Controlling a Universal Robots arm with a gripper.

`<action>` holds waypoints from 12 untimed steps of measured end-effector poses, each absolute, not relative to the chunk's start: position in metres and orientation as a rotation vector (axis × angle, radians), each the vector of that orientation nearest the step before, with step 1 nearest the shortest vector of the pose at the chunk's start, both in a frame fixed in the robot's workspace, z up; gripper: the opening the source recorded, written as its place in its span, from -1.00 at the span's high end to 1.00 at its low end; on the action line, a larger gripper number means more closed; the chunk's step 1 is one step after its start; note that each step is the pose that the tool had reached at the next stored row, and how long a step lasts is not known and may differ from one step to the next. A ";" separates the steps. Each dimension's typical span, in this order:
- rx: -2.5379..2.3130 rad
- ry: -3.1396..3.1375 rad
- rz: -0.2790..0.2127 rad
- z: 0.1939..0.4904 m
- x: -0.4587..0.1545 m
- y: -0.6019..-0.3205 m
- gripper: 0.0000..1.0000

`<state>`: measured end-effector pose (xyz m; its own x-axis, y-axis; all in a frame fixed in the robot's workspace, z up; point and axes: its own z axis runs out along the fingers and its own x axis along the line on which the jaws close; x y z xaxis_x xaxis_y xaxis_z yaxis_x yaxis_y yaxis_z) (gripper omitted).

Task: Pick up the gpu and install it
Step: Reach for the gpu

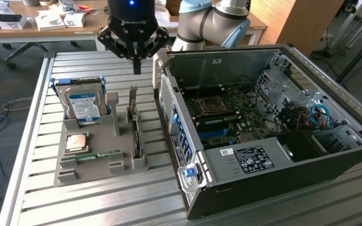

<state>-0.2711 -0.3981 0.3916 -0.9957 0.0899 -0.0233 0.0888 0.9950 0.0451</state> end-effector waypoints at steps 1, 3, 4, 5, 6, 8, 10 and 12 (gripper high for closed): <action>0.140 3.112 0.069 0.391 -0.272 -0.398 0.79; 0.140 3.112 0.069 0.391 -0.275 -0.398 0.79; 0.140 3.112 0.069 0.391 -0.277 -0.398 0.79; 0.140 3.112 0.068 0.391 -0.278 -0.398 0.79; 0.140 3.112 0.069 0.391 -0.280 -0.398 0.79; 0.141 3.112 0.069 0.391 -0.283 -0.398 0.79; 0.140 3.112 0.069 0.391 -0.284 -0.398 0.79; 0.140 3.112 0.069 0.391 -0.285 -0.398 0.79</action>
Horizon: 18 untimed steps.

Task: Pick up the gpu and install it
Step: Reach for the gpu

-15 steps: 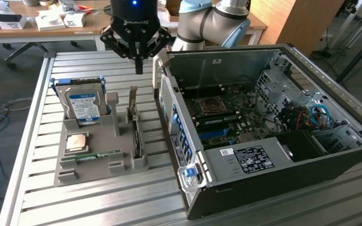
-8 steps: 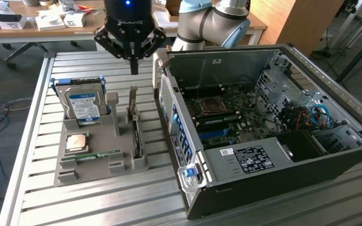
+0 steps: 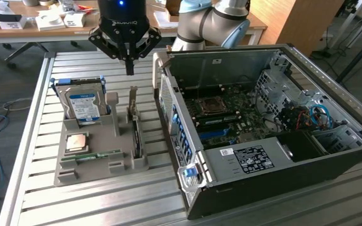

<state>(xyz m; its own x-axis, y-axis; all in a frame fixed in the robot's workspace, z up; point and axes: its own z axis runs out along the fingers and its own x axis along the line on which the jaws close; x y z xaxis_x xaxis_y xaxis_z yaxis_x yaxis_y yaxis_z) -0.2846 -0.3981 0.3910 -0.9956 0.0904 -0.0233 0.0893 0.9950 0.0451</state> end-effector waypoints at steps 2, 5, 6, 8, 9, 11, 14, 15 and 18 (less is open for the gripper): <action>0.140 3.112 0.069 0.391 -0.285 -0.398 0.79; 0.140 3.112 0.069 0.391 -0.285 -0.398 0.79; 0.140 3.112 0.069 0.391 -0.285 -0.398 0.79; 0.140 3.112 0.068 0.391 -0.285 -0.398 0.79; 0.140 3.112 0.069 0.391 -0.285 -0.398 0.79; 0.141 3.112 0.069 0.391 -0.286 -0.398 0.79; 0.140 3.112 0.069 0.391 -0.288 -0.398 0.79; 0.140 3.112 0.069 0.391 -0.288 -0.398 0.79; 0.140 3.112 0.069 0.391 -0.288 -0.398 0.79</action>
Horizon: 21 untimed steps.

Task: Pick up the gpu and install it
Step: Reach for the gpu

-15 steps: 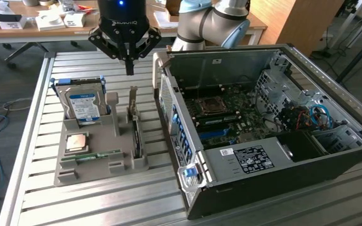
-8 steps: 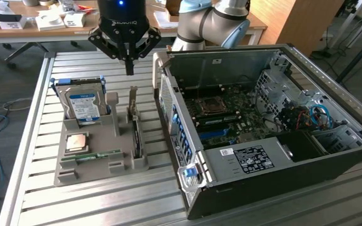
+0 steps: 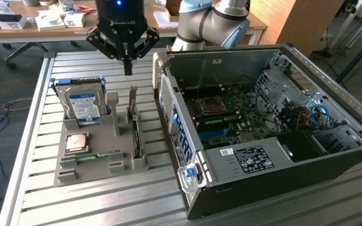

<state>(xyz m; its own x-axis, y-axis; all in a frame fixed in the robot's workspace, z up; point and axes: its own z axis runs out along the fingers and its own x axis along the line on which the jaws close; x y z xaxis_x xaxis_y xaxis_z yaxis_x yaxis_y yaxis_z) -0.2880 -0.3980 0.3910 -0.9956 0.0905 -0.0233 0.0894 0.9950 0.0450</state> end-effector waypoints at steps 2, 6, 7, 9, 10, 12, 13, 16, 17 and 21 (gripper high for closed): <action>0.141 3.112 0.069 0.391 -0.288 -0.399 0.79; 0.141 3.112 0.069 0.391 -0.288 -0.407 0.79; 0.141 3.112 0.069 0.391 -0.288 -0.409 0.79; 0.141 3.112 0.069 0.391 -0.288 -0.414 0.79; 0.140 3.112 0.069 0.391 -0.288 -0.415 0.79; 0.140 3.112 0.068 0.391 -0.288 -0.419 0.79; 0.140 3.112 0.069 0.391 -0.288 -0.421 0.79; 0.140 3.112 0.069 0.391 -0.288 -0.427 0.79; 0.140 3.112 0.069 0.391 -0.288 -0.428 0.79; 0.141 3.112 0.069 0.391 -0.288 -0.429 0.79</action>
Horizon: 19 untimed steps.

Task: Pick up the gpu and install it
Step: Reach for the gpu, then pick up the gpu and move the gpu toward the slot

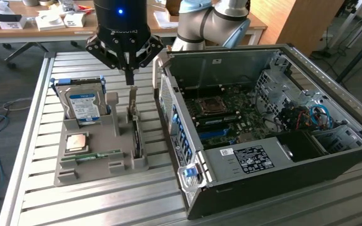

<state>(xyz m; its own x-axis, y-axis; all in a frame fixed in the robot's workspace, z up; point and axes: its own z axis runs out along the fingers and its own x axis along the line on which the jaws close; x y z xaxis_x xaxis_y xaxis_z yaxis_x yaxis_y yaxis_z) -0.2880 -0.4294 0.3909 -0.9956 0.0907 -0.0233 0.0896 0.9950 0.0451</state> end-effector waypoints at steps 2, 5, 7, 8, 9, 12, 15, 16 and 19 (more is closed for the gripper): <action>0.141 3.112 0.069 0.391 -0.288 -0.429 0.79; 0.140 3.112 0.069 0.391 -0.288 -0.429 0.79; 0.141 3.112 0.069 0.391 -0.289 -0.429 0.79; 0.141 3.112 0.069 0.391 -0.289 -0.429 0.79; 0.140 3.112 0.069 0.391 -0.289 -0.429 0.79; 0.140 3.112 0.069 0.391 -0.289 -0.429 0.79; 0.140 3.112 0.069 0.391 -0.290 -0.429 0.79; 0.140 3.112 0.069 0.391 -0.290 -0.429 0.79; 0.140 3.112 0.069 0.391 -0.290 -0.429 0.79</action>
